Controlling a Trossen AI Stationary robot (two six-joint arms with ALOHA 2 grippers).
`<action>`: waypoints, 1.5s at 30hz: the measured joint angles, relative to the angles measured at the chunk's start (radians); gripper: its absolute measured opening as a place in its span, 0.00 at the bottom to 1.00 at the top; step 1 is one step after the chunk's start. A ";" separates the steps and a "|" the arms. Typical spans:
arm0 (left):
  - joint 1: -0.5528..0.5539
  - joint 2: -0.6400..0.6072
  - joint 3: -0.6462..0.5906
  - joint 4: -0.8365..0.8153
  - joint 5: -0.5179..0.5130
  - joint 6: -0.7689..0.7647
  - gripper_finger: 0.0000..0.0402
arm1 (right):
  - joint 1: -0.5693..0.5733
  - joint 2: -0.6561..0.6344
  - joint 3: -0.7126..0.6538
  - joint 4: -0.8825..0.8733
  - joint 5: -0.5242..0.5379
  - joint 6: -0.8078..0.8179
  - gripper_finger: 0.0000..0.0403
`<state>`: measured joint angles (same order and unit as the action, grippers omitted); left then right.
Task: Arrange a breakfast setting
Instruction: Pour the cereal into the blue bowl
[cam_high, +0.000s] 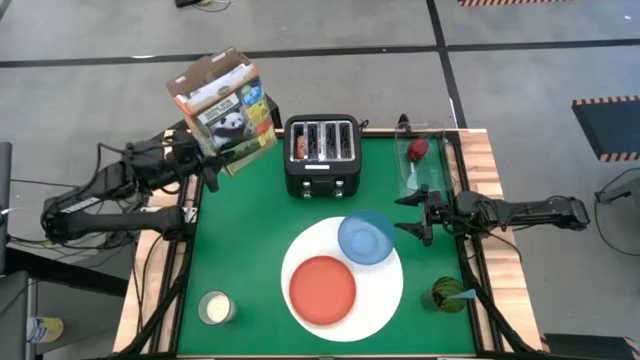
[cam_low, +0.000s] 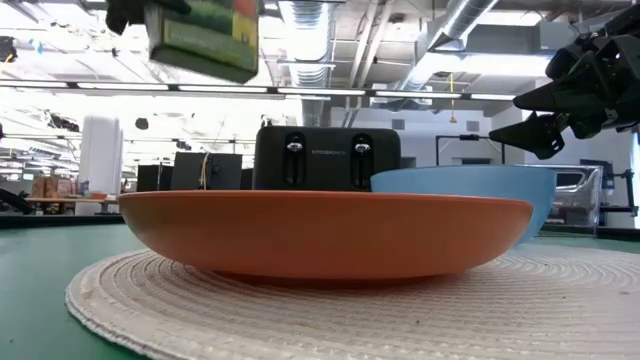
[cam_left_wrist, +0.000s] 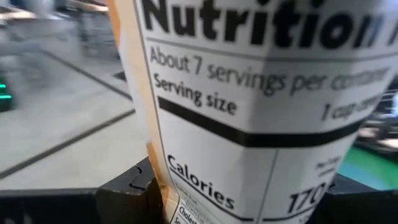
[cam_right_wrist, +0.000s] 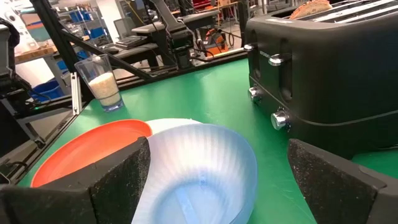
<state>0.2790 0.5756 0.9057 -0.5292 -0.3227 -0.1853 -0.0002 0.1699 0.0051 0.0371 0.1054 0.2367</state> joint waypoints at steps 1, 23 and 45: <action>0.000 0.008 0.020 -0.007 0.031 -0.011 0.49 | 0.000 0.000 0.000 0.000 0.000 0.000 0.98; -0.034 0.393 0.526 -0.455 0.369 -0.017 0.49 | 0.000 0.000 0.000 0.000 0.000 0.000 0.98; -0.416 0.696 0.639 -0.629 0.246 0.083 0.49 | 0.000 0.000 0.000 0.000 0.000 0.000 0.98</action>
<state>-0.1370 1.2720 1.5448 -1.1579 -0.0762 -0.1025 -0.0002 0.1696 0.0049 0.0368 0.1055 0.2371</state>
